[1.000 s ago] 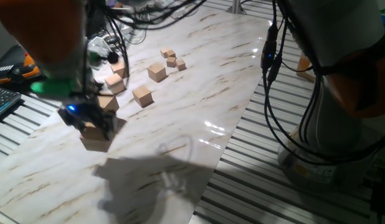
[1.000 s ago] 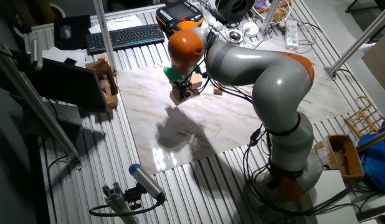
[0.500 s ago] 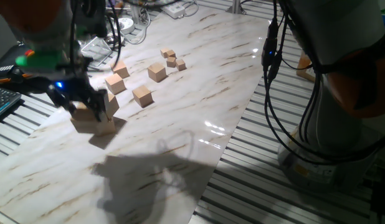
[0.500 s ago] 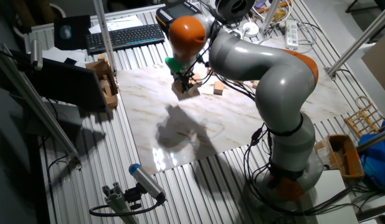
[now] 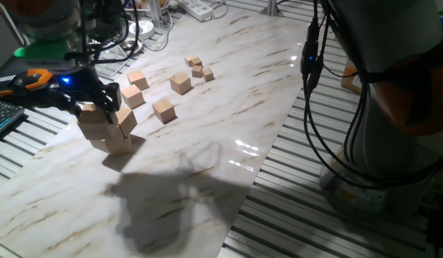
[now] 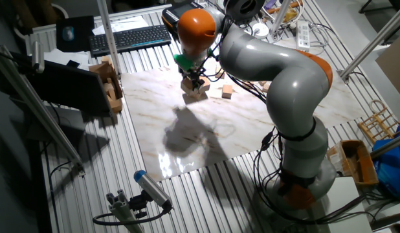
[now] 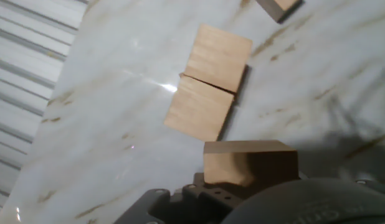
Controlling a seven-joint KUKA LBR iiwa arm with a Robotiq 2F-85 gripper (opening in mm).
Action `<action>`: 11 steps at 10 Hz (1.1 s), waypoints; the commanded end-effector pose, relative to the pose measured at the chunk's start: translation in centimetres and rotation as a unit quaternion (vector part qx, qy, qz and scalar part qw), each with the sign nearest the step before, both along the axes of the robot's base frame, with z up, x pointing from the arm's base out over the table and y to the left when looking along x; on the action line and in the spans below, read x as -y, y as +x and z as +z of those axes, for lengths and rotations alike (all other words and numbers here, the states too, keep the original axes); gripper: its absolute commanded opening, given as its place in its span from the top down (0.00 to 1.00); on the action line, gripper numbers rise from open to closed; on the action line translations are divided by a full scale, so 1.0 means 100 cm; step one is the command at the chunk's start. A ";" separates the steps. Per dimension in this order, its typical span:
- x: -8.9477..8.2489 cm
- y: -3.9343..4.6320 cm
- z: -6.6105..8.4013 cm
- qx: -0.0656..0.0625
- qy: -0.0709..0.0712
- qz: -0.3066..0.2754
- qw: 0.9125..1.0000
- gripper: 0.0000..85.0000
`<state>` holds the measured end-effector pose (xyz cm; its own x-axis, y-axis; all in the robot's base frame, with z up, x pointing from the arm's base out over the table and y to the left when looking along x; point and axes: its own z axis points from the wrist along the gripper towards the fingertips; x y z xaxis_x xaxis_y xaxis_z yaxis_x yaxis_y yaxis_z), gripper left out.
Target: Stack the blocks into a cross shape
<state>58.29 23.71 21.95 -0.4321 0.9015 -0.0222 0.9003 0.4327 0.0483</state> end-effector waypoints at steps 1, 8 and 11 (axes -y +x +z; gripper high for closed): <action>0.003 0.0045 -0.003 0.004 0.002 0.020 1.000 1.00; 0.014 0.0111 -0.002 -0.002 -0.015 0.234 0.972 1.00; 0.014 0.0127 -0.003 0.003 -0.017 0.363 0.931 1.00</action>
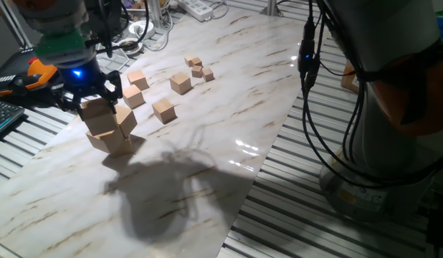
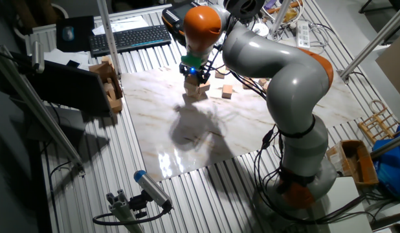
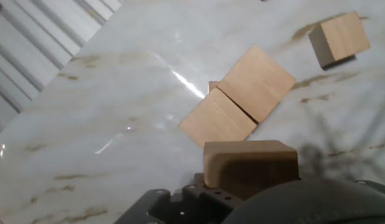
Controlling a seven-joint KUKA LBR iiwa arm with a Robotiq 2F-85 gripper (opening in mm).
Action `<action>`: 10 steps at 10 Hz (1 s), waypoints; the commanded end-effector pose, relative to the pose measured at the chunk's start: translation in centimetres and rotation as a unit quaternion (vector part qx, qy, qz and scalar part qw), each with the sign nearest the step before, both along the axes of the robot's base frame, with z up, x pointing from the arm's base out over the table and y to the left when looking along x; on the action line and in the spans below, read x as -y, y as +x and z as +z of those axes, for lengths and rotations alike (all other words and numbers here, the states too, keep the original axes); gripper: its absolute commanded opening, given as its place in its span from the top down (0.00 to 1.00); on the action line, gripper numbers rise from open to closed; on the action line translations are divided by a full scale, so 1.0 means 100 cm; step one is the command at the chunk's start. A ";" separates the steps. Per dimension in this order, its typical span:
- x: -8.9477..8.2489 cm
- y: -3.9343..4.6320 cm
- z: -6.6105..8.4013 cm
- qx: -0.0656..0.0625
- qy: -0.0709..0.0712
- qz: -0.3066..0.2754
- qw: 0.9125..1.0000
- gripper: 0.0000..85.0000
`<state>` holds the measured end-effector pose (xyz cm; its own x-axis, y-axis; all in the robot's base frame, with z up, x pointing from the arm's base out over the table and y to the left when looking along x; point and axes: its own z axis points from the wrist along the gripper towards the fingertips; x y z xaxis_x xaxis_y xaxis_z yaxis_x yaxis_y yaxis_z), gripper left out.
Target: Stack the blocks into a cross shape
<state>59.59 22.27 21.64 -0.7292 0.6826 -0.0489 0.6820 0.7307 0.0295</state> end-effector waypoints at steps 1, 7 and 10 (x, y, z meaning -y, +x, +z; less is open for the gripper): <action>0.000 0.0007 -0.001 -0.001 0.002 0.224 0.974 1.00; 0.000 0.0023 -0.001 0.034 -0.028 0.367 0.929 1.00; 0.001 0.0062 -0.005 0.036 -0.014 0.392 0.919 1.00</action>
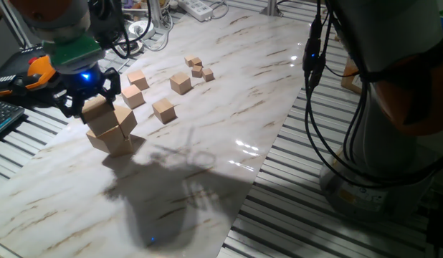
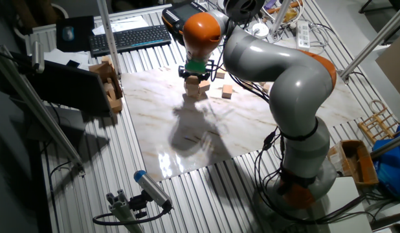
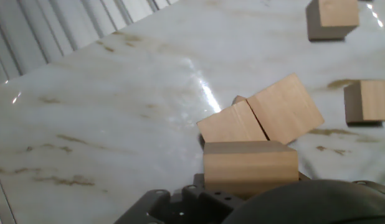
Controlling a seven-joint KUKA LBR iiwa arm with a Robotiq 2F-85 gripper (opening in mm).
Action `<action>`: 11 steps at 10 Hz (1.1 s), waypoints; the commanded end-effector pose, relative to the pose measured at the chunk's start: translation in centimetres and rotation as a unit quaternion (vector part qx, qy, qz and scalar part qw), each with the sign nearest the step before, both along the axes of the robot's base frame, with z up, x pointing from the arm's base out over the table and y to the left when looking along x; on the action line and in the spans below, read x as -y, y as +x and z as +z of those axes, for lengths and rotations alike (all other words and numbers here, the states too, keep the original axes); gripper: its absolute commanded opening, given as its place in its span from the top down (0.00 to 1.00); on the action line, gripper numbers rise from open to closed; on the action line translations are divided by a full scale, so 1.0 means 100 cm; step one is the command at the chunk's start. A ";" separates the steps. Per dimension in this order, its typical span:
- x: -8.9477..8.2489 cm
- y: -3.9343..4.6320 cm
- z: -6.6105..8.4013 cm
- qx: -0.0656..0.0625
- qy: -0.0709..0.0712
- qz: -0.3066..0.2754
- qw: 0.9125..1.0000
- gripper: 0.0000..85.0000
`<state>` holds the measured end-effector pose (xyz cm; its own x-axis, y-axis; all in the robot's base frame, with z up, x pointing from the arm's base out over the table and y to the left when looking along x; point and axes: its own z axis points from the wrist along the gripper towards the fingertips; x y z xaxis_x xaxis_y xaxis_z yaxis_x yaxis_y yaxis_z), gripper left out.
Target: Stack the blocks into a cross shape
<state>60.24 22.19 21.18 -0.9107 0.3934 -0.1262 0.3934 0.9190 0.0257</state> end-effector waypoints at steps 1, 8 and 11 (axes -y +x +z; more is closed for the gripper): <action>0.000 0.0006 -0.001 0.000 0.000 0.230 0.973 1.00; -0.001 0.0026 -0.003 0.019 -0.002 0.214 0.977 1.00; -0.001 0.0026 -0.003 0.006 -0.003 0.170 0.985 1.00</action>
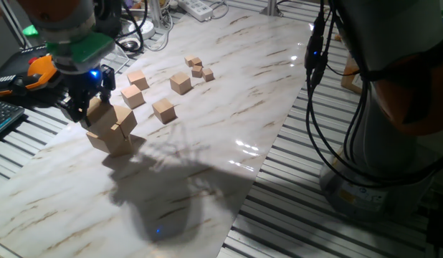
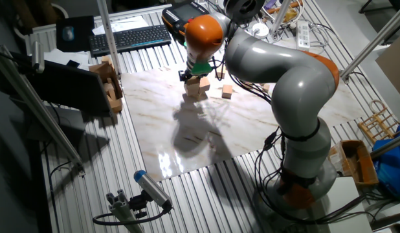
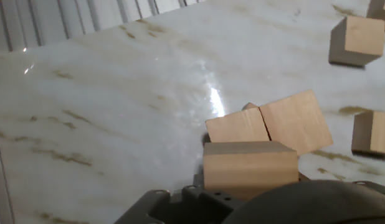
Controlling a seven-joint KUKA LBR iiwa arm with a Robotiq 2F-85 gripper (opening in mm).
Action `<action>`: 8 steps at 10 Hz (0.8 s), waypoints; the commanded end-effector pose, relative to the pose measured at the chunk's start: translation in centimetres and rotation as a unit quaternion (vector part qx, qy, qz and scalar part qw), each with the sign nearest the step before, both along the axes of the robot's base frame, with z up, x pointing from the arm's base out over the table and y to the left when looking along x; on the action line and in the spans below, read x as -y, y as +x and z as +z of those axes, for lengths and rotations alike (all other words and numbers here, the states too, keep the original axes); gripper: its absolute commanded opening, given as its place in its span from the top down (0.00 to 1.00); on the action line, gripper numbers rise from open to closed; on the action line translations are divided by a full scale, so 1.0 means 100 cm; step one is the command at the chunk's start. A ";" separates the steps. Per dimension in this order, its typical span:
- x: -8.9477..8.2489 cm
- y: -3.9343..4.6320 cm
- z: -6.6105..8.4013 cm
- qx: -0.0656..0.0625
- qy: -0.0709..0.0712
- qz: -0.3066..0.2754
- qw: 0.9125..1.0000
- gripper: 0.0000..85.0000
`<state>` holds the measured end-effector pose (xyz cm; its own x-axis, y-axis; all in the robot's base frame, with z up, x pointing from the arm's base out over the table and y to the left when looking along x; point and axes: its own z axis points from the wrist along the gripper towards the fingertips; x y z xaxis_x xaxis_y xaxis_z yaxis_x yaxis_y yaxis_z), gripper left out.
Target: Stack the blocks into a cross shape
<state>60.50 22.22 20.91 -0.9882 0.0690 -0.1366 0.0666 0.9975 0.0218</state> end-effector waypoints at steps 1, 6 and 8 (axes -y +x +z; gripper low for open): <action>0.000 0.0000 0.000 -0.004 0.005 -0.009 1.000 1.00; 0.005 0.0012 -0.001 -0.023 -0.018 0.054 0.998 1.00; 0.016 0.0048 -0.011 -0.017 -0.016 0.060 0.998 1.00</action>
